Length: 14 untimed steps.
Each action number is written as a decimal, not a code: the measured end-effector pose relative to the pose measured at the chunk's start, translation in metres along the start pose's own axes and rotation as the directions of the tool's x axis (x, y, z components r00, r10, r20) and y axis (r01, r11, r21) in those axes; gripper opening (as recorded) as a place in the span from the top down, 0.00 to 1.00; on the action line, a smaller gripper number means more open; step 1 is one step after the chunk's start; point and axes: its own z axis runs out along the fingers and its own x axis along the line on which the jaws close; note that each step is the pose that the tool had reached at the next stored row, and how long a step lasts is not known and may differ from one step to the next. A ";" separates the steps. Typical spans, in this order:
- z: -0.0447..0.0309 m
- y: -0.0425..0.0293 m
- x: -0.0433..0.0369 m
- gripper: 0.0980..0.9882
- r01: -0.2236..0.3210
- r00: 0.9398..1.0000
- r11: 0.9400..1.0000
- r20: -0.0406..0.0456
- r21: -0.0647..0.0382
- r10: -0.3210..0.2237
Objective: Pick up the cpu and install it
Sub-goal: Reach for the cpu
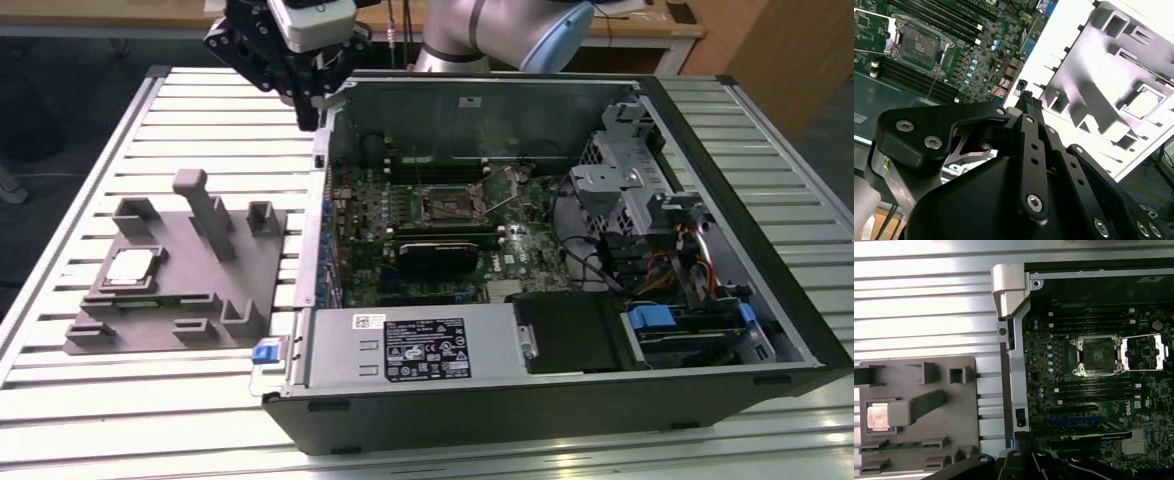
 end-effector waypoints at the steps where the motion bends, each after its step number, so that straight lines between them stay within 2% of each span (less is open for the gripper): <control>1: 0.0000 -0.0001 0.0013 0.99 0.000 1.000 1.000 0.000 0.000 0.000; 14: 0.0009 -0.0016 0.0207 0.99 0.000 1.000 1.000 0.000 0.000 0.000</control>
